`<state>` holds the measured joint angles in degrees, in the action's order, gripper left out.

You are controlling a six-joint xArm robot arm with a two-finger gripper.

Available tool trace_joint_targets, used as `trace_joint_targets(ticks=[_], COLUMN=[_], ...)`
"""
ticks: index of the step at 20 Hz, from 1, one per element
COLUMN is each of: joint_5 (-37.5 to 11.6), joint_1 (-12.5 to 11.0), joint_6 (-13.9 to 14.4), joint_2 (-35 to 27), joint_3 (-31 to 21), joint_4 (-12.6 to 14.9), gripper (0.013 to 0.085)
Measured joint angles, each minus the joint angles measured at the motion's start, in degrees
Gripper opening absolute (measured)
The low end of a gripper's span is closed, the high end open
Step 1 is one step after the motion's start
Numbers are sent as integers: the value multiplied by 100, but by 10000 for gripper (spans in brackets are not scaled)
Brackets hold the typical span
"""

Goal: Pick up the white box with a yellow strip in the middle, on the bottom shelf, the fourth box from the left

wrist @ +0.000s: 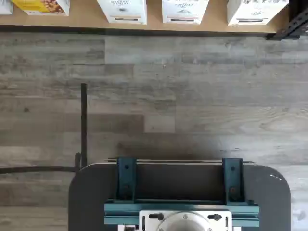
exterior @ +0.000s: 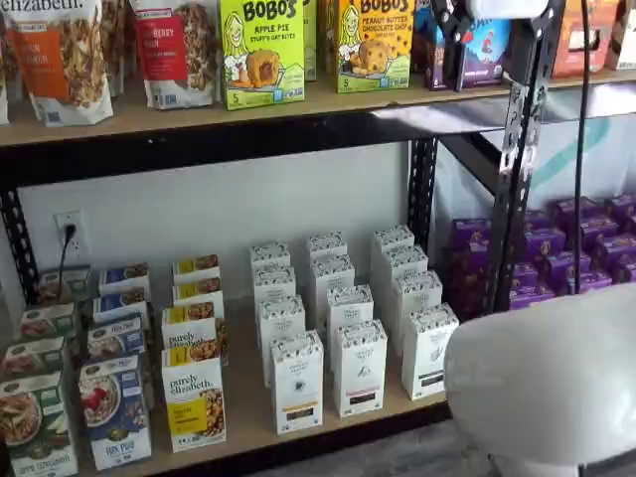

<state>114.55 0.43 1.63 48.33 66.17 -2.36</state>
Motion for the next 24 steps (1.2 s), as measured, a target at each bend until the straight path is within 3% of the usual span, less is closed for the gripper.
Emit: trace_joint_targets(ticks=[4, 6, 12, 17, 22, 24], joint_5=[-48, -67, -342, -746, -1352, -1702], joint_1=[-245, -253, 100, 211, 589, 635], joint_6=[-128, -139, 78, 218, 526, 575], joint_2=[35, 40, 97, 129, 174, 250], joint_3=[-31, -36, -272, -748, -1380, -1650], joint_4=[-270, -281, 14, -88, 127, 134], gripper=[850, 850, 850, 850, 850, 850])
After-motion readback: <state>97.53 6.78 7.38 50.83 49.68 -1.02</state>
